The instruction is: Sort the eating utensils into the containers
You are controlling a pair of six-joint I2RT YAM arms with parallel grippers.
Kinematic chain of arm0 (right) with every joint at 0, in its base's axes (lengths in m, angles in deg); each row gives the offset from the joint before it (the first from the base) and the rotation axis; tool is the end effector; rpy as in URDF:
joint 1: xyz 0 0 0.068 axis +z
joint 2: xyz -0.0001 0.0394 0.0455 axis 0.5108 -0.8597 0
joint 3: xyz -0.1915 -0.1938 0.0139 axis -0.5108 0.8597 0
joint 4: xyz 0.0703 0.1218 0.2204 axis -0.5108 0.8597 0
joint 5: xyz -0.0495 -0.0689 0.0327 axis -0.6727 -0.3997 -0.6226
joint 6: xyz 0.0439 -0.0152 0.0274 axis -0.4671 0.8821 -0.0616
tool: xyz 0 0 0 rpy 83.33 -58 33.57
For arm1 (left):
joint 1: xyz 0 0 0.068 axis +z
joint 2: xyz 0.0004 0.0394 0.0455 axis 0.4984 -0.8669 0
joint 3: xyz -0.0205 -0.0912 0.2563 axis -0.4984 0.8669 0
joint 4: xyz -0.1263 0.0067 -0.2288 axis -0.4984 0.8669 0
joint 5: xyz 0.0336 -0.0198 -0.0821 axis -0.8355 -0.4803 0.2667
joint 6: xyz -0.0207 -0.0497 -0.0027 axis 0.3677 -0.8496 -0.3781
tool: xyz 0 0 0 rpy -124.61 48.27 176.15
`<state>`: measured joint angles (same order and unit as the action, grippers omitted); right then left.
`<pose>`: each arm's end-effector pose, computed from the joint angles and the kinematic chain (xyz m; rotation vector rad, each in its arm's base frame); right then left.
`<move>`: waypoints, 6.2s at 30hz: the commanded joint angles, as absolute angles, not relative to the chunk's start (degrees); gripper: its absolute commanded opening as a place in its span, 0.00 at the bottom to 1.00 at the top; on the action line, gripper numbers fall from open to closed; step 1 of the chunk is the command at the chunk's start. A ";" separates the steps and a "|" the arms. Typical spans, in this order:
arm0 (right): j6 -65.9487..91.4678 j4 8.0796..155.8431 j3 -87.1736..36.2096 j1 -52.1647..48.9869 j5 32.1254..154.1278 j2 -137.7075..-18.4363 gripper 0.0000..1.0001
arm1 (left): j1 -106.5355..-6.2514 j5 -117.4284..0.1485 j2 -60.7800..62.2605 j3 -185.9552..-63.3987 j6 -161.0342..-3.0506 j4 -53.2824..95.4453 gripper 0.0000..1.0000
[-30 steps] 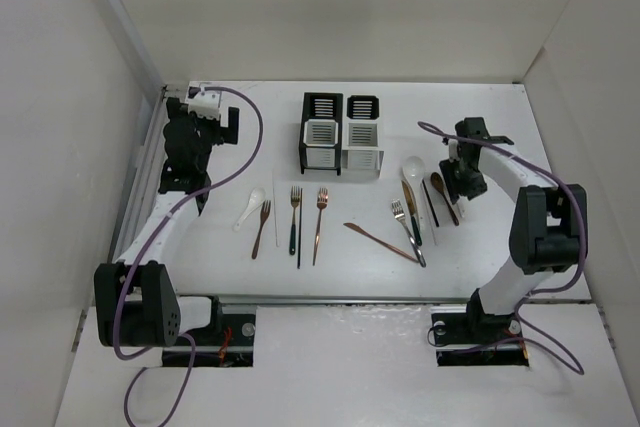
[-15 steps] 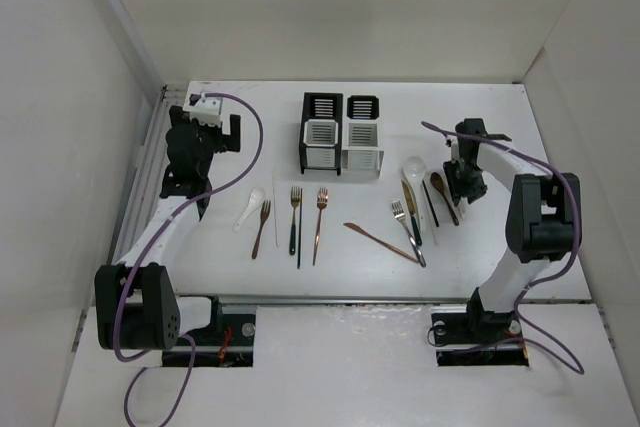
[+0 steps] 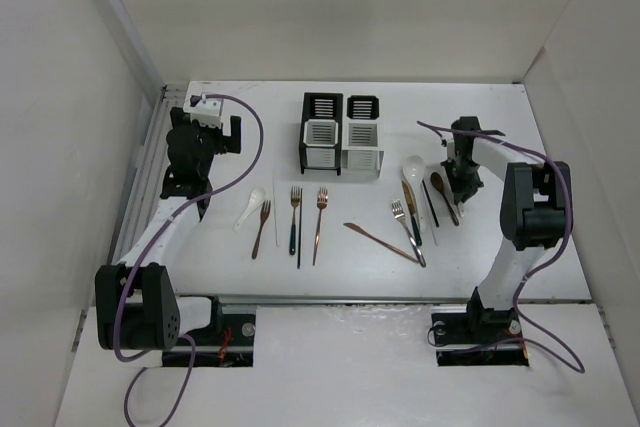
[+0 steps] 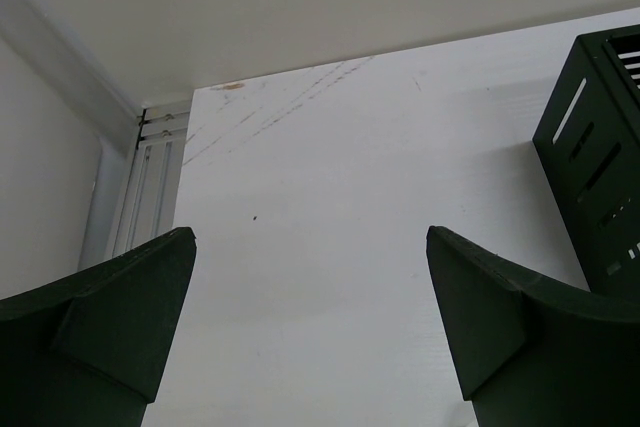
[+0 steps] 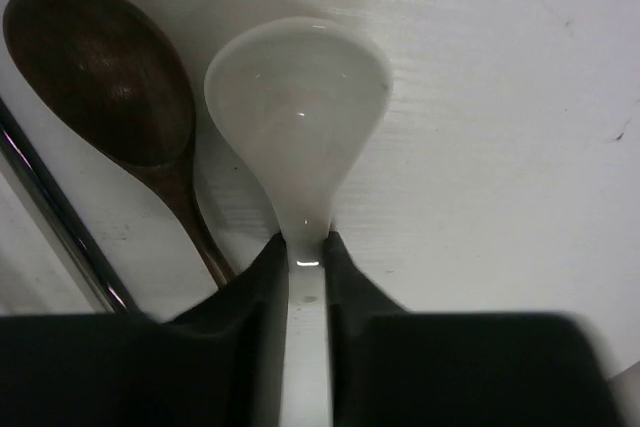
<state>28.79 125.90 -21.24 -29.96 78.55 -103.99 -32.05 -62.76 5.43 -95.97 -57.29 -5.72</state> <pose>0.3501 0.0003 0.1644 -0.2427 2.9627 -0.1986 0.2872 -0.0134 0.3070 0.2626 1.5204 0.0969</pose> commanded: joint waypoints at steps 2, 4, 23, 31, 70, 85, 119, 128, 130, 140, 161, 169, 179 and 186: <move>29.68 125.14 -22.45 -30.19 76.79 -105.27 0.00 | -32.09 -61.98 7.59 -96.01 -56.75 -8.02 1.00; 29.68 124.53 -22.97 -30.19 76.17 -105.27 0.00 | -32.09 -61.98 7.59 -96.01 -56.75 -8.02 1.00; 19.58 86.91 -38.33 -12.89 72.14 -95.04 0.00 | -32.09 -61.45 4.60 -100.49 -56.22 -0.98 1.00; 19.05 83.66 -63.04 -5.94 74.41 -116.07 0.00 | -32.09 -63.12 3.55 -102.34 -56.22 2.71 1.00; 12.62 81.81 -48.72 -4.88 74.06 -109.76 0.46 | -32.09 -63.13 0.12 -103.66 -56.84 3.32 1.00; 10.00 110.98 -24.57 -5.93 78.09 -88.32 0.36 | -32.09 -60.66 -0.49 -104.28 -56.31 3.32 1.00; 6.65 109.58 -9.79 -14.72 82.94 -91.65 0.50 | -36.66 -60.75 4.34 -97.24 -54.29 7.80 1.00; 7.79 108.88 -13.39 -14.72 82.94 -97.53 0.38 | -36.66 -61.36 4.87 -96.19 -47.87 9.03 1.00; 7.80 109.48 -14.26 -14.72 82.23 -98.07 0.35 | -36.66 -61.36 4.87 -96.19 -47.87 9.03 1.00; 8.85 110.02 -15.50 -14.72 79.78 -94.38 0.00 | -37.19 -61.36 5.39 -95.13 -47.87 9.56 1.00; 11.05 71.63 -41.22 -7.51 65.26 -98.66 0.00 | -37.19 -63.47 3.29 -96.28 -49.02 9.29 1.00; 10.53 53.59 -44.33 -6.90 65.89 -109.65 0.00 | -37.19 -66.29 2.24 -97.42 -50.24 11.75 1.00; 9.20 50.96 -42.40 -6.37 67.03 -113.36 0.00 | -37.19 -66.29 0.04 -97.42 -53.15 11.76 1.00; 4.38 50.96 -37.39 -5.84 64.04 -114.50 0.00 | -37.19 -69.45 -1.54 -96.89 -52.62 12.37 1.00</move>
